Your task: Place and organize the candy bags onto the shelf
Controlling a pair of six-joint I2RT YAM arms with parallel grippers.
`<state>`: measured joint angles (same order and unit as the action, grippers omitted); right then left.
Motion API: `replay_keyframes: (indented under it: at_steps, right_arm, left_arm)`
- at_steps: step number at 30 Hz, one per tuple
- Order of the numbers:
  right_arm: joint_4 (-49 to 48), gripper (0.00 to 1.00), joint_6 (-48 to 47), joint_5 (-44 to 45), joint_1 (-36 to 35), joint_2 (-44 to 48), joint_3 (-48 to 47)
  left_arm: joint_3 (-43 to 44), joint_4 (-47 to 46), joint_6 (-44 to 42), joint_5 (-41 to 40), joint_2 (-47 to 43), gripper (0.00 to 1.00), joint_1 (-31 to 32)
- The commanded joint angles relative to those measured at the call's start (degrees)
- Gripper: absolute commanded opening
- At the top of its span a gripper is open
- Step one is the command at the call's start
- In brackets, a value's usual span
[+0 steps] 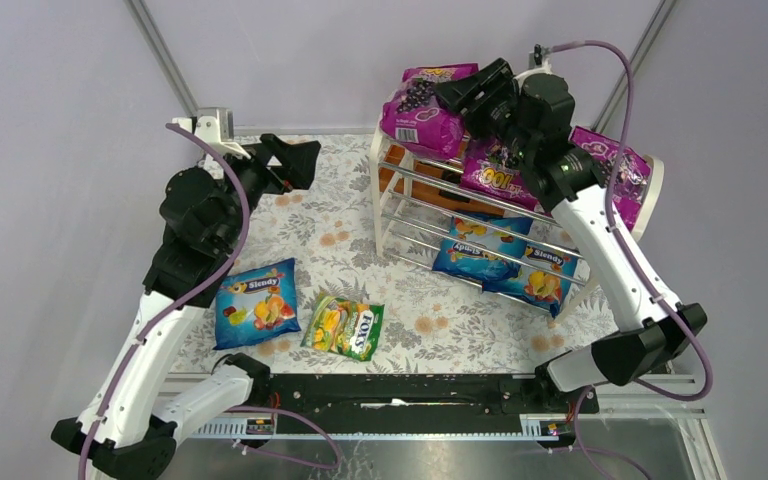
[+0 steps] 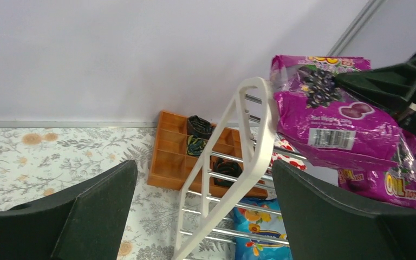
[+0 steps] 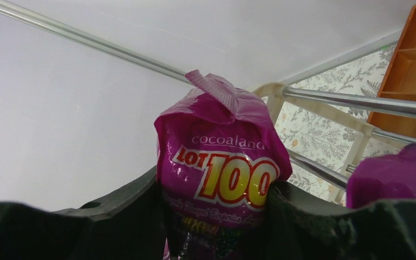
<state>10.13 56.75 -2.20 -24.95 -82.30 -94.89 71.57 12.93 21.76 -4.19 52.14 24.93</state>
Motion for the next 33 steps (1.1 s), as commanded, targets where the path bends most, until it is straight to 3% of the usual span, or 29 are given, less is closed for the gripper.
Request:
replay_keyframes:
  at_steps: [1, 12, 18, 22, 27, 33]
  right_arm:
    - [-0.1, 0.61, -0.34, -5.75, 0.36, -2.15, -6.84]
    - [17.4, 0.99, -16.98, 0.09, 0.43, -6.56, -20.44]
    - [25.27, 1.0, -22.69, 0.4, 0.82, -10.55, -30.12]
    - [25.64, 1.0, -24.38, -0.48, 0.78, -9.97, -30.11]
    - [26.8, 0.99, -27.21, 5.23, 0.95, -7.94, -29.35]
    - [27.02, 0.8, -32.02, 9.99, 0.88, -4.32, -26.86]
  left_arm:
    - [-0.1, -3.92, 1.45, 3.18, -0.26, 0.99, -0.31]
    - [-0.94, -4.44, 1.53, 3.92, -0.33, 0.99, -0.32]
    - [-1.16, -4.66, 1.53, 5.53, -0.23, 0.99, -0.34]
    - [-1.28, -4.89, 1.87, 6.11, -0.13, 0.99, -0.49]
    - [-1.45, -5.18, 2.14, 6.94, 0.21, 0.99, -0.49]
    - [-1.6, -5.42, 2.39, 7.59, 0.29, 0.99, -0.58]
